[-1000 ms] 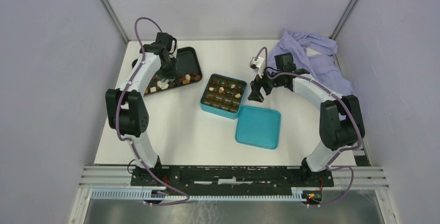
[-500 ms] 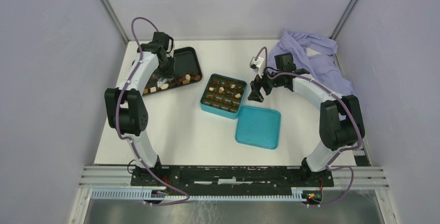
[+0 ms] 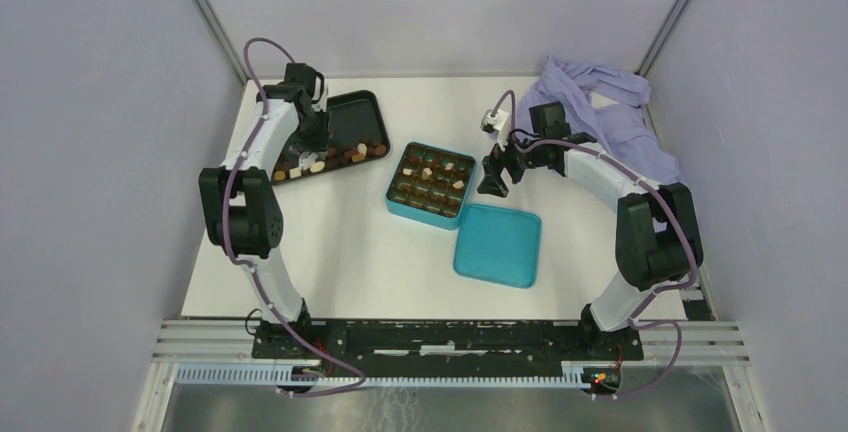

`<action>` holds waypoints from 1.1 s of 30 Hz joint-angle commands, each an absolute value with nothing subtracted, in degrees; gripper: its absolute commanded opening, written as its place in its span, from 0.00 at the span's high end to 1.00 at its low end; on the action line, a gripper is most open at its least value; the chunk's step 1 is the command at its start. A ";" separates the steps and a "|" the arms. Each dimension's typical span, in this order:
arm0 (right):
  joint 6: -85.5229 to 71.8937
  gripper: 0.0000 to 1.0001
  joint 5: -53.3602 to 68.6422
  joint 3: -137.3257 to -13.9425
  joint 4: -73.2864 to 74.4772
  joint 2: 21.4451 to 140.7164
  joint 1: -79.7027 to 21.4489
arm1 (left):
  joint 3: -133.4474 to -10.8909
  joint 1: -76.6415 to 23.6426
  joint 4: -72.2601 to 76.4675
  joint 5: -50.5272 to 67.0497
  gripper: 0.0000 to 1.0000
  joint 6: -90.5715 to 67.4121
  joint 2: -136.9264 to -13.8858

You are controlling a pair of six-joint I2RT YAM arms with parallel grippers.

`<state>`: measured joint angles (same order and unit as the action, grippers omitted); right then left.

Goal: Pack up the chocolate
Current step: Pick up the fake chocolate from the plate.

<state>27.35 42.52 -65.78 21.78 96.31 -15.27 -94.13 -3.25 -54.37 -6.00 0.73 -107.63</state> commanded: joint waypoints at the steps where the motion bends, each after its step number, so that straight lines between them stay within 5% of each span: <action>1: 27.80 0.05 44.21 -67.33 20.87 96.35 -15.09 | -96.50 -1.64 -54.91 -3.45 0.53 0.32 -107.78; 13: 27.86 0.05 44.38 -67.24 20.86 96.15 -15.17 | -97.07 -0.79 -57.33 -2.19 0.62 -2.64 -109.32; 28: 27.86 0.05 44.56 -66.85 20.69 95.54 -15.20 | -98.73 -0.78 -57.36 -1.56 0.98 -7.23 -108.73; 33: 27.86 0.05 44.56 -66.63 20.58 95.32 -15.18 | -97.83 -0.75 -55.35 -0.55 0.98 -8.66 -107.27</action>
<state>27.35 43.51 -65.78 21.76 96.31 -15.27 -96.18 -1.02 -57.74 -2.37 -4.67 -109.78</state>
